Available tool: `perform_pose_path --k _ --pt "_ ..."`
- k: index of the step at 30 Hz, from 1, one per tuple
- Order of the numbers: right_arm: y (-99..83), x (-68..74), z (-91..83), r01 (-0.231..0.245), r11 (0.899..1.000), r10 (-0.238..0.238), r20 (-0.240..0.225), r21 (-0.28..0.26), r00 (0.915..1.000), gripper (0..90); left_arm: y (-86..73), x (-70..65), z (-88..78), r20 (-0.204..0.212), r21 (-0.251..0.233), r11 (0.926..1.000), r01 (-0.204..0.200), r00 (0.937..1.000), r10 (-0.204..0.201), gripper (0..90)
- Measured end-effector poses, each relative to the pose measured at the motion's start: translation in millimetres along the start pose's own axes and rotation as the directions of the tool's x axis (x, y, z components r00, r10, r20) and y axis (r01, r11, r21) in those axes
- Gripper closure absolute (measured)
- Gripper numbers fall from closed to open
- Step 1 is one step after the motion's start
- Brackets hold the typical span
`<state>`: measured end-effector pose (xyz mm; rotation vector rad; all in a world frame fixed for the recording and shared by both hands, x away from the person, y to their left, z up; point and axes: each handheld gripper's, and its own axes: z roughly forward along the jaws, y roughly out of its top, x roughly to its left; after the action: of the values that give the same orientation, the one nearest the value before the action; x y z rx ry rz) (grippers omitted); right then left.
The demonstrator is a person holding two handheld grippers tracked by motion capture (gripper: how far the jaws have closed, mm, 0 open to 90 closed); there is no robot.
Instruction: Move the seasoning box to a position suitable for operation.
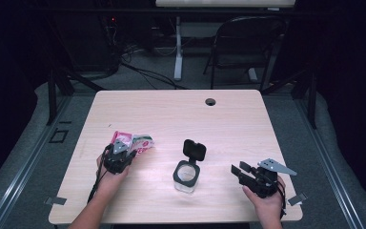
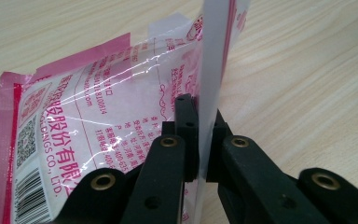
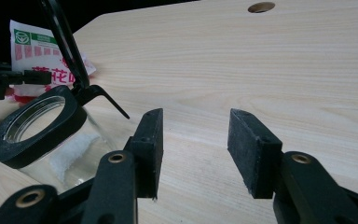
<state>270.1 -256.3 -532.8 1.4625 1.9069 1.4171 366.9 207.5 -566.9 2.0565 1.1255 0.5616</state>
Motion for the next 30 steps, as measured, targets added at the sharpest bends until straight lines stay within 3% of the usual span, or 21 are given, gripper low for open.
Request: perform_pose_path --k 7,16,21,30 --pt "2.1 -0.5 1.8 0.025 1.0 -0.025 0.005 0.01 0.9997 56.3 -0.1 3.9 -10.6 0.002 -0.029 0.9996 0.006 1.0 -0.006 89.9" --pt "5.2 5.1 14.2 0.073 0.996 -0.073 -0.011 0.043 0.9973 56.4 -3.1 12.6 -30.2 0.01 -0.088 0.9941 0.064 0.998 -0.063 90.0" --pt "4.3 5.3 18.5 0.074 0.995 -0.074 -0.01 0.065 0.9972 56.0 -2.9 16.2 -35.5 0.016 -0.1 0.9914 0.084 0.9964 -0.083 90.0" --pt "3.4 0.9 14.0 0.054 0.997 -0.054 -0.002 0.053 0.9985 55.9 -1.3 24.1 -45.4 0.009 -0.132 0.987 0.091 0.9958 -0.091 90.0"
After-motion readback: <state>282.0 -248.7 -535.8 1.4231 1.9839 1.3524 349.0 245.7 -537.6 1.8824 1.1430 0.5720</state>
